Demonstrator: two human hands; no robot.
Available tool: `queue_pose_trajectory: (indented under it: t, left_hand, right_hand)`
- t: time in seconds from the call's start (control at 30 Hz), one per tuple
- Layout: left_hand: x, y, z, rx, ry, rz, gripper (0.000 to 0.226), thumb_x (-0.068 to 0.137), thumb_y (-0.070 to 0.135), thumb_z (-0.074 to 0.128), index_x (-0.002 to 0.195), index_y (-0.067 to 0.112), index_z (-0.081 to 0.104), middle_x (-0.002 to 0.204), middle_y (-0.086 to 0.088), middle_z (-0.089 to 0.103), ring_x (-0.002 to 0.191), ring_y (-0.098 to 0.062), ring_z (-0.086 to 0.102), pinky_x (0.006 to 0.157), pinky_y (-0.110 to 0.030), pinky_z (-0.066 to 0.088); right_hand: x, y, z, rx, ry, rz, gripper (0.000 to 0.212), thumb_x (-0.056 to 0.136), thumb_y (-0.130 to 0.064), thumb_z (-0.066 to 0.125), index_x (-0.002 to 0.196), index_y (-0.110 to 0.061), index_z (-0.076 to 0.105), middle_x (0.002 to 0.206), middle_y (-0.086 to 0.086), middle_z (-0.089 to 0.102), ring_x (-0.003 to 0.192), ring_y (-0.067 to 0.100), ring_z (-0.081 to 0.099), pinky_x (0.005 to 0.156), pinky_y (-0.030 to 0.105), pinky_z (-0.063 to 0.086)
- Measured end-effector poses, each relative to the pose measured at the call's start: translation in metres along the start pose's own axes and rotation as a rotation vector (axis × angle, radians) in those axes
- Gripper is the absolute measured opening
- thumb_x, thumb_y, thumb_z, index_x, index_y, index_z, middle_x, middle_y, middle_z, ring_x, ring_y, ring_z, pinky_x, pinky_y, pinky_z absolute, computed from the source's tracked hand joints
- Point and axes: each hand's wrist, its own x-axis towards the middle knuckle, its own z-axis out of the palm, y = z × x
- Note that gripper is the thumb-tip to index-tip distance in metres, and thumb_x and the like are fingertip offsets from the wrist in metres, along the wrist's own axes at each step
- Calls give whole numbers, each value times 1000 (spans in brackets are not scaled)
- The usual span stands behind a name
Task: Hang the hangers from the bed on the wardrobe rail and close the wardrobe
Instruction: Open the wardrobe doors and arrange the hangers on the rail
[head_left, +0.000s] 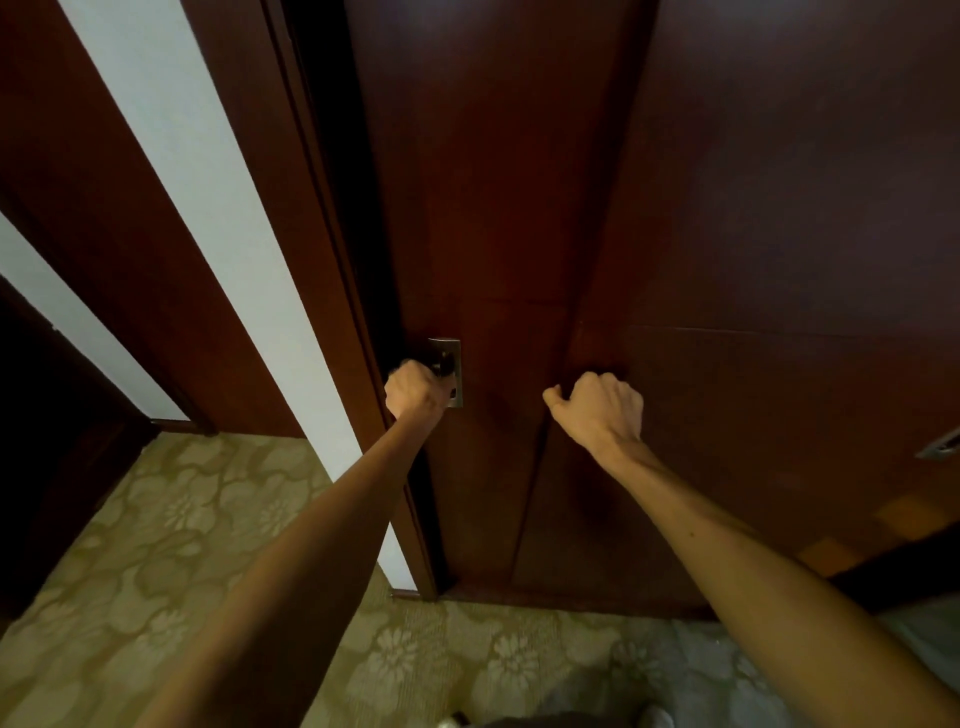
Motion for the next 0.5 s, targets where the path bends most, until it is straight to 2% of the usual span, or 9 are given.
queue_pose_trajectory:
  t: [0.1,0.17,0.3,0.5]
  left_hand:
    - [-3,6,-2,6,-6,3,50,83,41,80,112,3,66,102,-10,67,88,-24,66,67,-31,50]
    - [-4,10,-1,-6,-18,15,49,79,38,83,109,2,67,102,-10,69,91,-25,69,68,-33,53]
    - [-10,20,11,-5,-48,58,44,76,38,85,99,6,66,94,-6,69,84,-23,69,72,-37,61]
    - [-24,41,37,22,-119,144,37,75,39,83,92,11,67,82,-3,72,70,-19,73,66,-38,64]
  right_hand:
    - [1,0,-3,-20,4,-12,51,94,-51,52,53,-20,53,56,-2,59,57,19,61,60,32,48]
    - [1,3,-4,-28,3,-6,52,94,-52,52,53,-20,51,55,-3,58,56,18,59,58,30,44]
    - [2,13,-6,-31,-4,16,53,93,-53,52,52,-20,51,53,-3,56,55,18,59,58,30,44]
    - [4,38,-11,-34,-4,42,54,92,-54,52,50,-20,51,52,-3,55,55,20,61,58,31,47]
